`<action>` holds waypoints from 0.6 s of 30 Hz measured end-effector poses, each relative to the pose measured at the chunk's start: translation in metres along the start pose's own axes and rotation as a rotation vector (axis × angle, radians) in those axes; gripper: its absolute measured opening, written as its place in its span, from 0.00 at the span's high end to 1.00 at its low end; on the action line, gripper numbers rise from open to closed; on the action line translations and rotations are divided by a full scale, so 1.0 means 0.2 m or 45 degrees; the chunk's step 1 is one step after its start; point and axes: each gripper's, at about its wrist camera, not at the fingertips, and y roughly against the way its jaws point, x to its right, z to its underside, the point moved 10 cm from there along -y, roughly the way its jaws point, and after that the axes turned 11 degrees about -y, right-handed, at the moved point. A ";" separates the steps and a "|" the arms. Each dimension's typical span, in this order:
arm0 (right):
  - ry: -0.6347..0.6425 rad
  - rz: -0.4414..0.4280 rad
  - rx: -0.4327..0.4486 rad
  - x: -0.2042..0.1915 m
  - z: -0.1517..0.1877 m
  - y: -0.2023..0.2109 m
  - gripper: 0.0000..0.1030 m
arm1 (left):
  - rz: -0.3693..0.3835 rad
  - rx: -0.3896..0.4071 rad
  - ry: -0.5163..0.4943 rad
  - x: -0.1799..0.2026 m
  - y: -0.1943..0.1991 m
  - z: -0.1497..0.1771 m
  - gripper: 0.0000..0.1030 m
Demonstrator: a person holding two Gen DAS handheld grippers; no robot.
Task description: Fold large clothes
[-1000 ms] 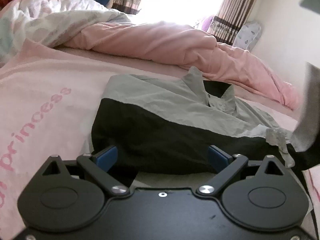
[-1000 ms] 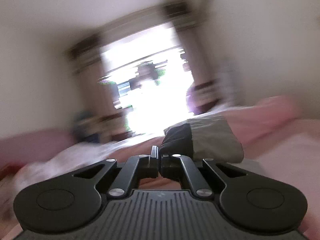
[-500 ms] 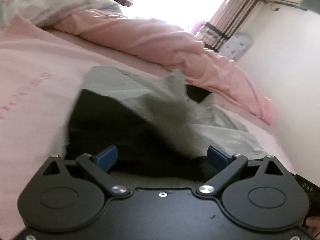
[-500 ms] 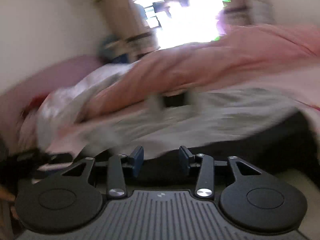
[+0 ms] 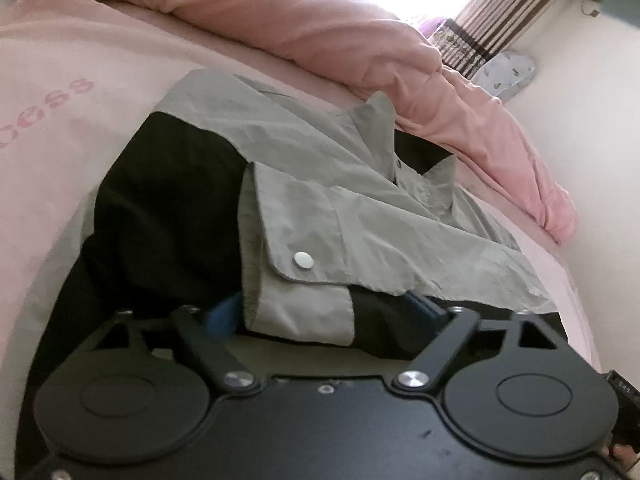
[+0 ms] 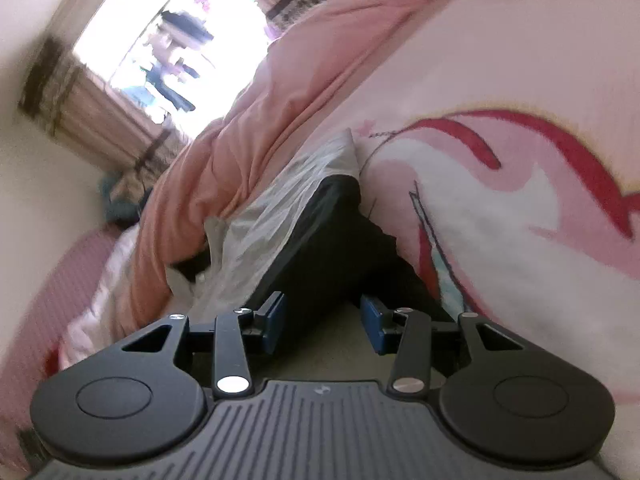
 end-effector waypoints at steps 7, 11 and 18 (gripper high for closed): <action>-0.030 -0.019 -0.003 -0.05 -0.01 -0.10 0.85 | 0.067 0.169 -0.084 0.09 0.11 -0.14 0.88; 0.063 0.008 -0.020 -0.10 0.05 -0.11 0.87 | 0.006 0.199 -0.188 0.06 0.18 -0.20 0.88; 0.046 0.092 -0.050 -0.02 0.11 -0.17 0.76 | -0.118 0.050 -0.208 -0.12 -0.06 0.00 0.80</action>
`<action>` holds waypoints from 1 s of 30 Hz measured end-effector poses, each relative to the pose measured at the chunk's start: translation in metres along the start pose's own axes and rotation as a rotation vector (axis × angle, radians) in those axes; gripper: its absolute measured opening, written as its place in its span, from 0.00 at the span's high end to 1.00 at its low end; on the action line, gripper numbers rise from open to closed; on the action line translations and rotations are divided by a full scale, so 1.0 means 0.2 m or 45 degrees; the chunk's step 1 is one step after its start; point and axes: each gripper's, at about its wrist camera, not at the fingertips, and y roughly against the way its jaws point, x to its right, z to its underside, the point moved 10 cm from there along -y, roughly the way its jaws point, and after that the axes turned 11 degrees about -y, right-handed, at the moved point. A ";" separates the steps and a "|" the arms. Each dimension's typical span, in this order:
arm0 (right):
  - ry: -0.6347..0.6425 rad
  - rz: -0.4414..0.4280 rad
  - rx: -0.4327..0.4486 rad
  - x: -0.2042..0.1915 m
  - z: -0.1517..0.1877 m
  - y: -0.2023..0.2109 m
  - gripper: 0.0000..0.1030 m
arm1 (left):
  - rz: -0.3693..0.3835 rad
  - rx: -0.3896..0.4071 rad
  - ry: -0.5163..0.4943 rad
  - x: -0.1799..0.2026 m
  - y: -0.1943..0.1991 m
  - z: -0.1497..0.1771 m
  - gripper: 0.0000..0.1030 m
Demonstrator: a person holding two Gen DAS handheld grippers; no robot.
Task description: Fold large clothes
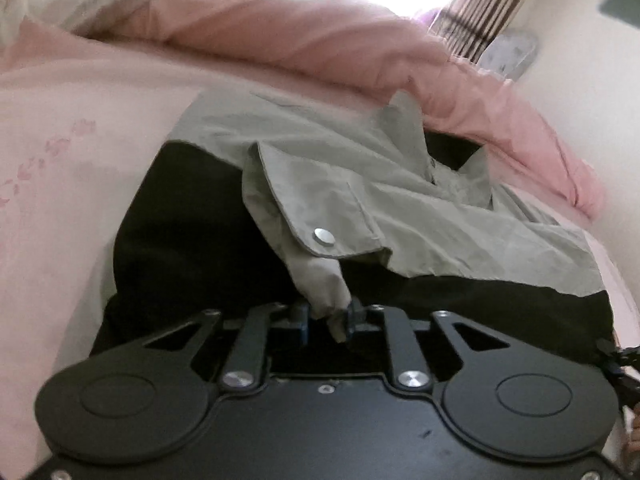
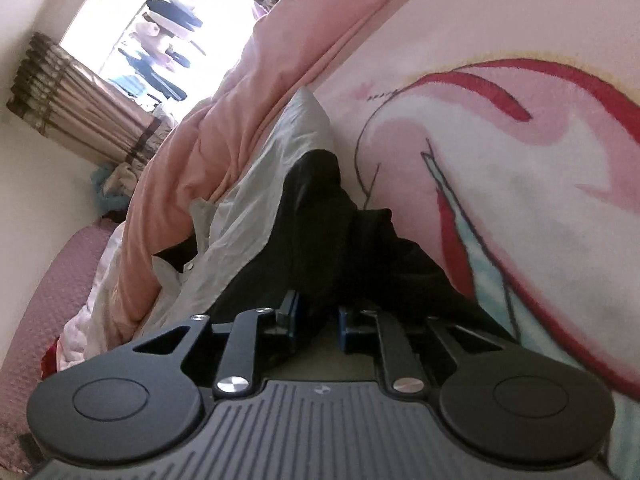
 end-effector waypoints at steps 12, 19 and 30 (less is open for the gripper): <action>0.647 0.095 0.336 -0.47 -0.10 0.17 0.58 | -0.105 0.204 -0.250 0.19 0.30 -0.27 0.42; 0.741 0.314 0.283 -0.38 -0.17 -0.22 0.71 | -0.126 -0.006 -0.296 0.20 -0.07 -0.15 0.43; 0.721 0.258 0.300 -0.35 -0.13 -0.12 0.74 | -0.076 0.048 -0.290 0.19 0.08 -0.16 0.41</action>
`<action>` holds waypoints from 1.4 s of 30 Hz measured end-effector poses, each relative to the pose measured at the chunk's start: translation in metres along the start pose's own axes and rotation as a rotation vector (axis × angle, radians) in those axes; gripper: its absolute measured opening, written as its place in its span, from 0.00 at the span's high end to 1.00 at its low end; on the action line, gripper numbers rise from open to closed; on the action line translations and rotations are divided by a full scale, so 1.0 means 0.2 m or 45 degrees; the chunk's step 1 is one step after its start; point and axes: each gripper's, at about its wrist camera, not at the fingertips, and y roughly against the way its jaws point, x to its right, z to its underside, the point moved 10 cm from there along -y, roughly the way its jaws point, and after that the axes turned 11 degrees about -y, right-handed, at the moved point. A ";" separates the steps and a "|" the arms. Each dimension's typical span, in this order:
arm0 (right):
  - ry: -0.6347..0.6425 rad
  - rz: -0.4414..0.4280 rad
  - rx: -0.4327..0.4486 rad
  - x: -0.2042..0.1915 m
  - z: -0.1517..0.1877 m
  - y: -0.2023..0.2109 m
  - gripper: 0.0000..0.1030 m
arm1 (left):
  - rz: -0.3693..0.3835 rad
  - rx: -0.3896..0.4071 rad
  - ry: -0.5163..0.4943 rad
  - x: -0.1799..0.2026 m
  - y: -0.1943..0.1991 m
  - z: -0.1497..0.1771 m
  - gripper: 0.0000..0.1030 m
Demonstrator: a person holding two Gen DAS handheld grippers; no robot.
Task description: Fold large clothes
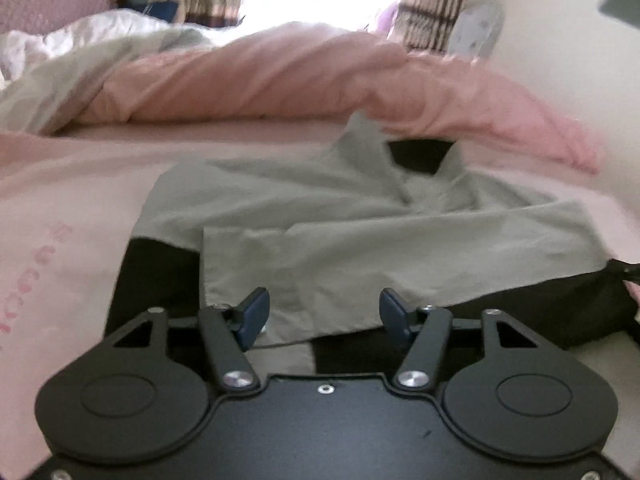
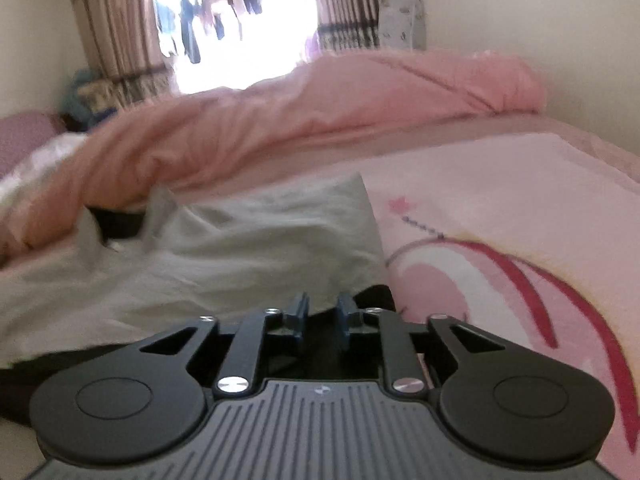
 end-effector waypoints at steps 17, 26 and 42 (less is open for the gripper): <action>0.022 -0.010 -0.122 0.11 0.20 0.08 0.74 | 0.035 -0.093 -0.063 0.03 -0.02 0.25 0.38; -0.150 -0.147 -0.187 0.24 0.20 0.48 0.45 | 0.030 -0.078 -0.072 0.05 0.37 0.26 0.18; -0.374 -0.453 -0.462 0.70 0.73 1.20 0.40 | 0.152 -0.186 0.322 -0.13 1.12 1.19 0.15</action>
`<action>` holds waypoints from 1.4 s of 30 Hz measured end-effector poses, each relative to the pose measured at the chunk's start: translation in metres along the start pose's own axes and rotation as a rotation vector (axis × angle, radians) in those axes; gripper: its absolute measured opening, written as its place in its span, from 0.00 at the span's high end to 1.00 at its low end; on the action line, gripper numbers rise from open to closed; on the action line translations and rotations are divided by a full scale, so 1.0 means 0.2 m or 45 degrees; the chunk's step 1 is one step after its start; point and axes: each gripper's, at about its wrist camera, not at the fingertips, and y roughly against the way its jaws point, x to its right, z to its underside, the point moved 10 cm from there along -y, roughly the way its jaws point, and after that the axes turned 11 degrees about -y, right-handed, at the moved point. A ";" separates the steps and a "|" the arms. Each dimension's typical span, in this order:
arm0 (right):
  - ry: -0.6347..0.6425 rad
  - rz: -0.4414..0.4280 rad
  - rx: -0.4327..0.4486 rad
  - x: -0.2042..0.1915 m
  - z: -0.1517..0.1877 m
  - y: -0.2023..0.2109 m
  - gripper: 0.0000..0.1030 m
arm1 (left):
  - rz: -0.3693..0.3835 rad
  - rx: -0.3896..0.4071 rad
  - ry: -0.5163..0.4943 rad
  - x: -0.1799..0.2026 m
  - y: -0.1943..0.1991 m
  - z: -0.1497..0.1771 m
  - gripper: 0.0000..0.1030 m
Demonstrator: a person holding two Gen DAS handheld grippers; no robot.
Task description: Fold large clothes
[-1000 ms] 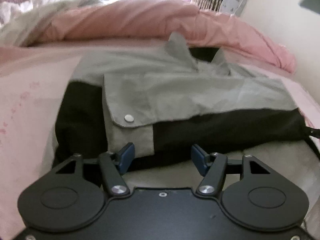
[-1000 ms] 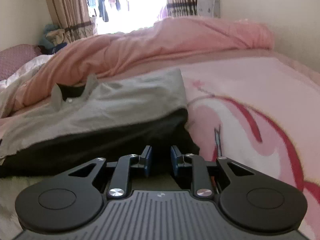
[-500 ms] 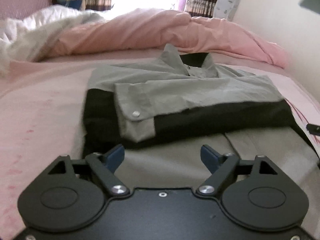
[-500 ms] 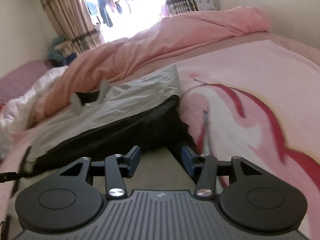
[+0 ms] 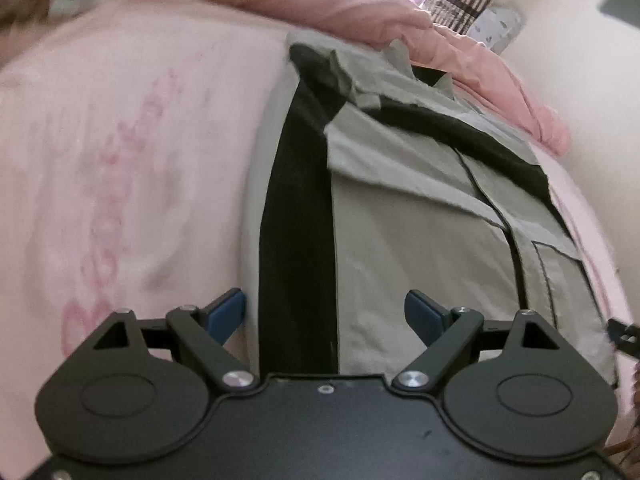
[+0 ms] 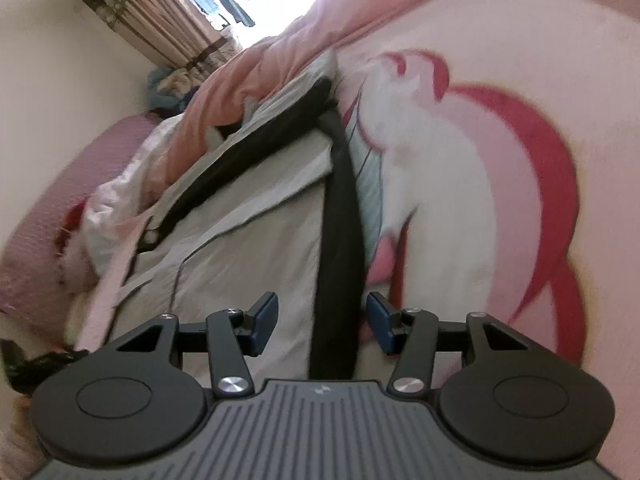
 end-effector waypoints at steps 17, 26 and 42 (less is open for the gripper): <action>-0.053 -0.240 -0.151 -0.07 0.30 0.09 0.38 | 0.343 -0.067 0.134 0.16 0.17 0.29 0.15; -0.028 -0.197 -0.148 -0.11 0.32 0.05 0.38 | 0.381 -0.010 0.205 0.15 0.13 0.23 0.25; -0.059 -0.233 -0.061 -0.18 0.23 0.14 0.85 | 0.359 0.040 0.199 0.11 0.21 0.17 0.94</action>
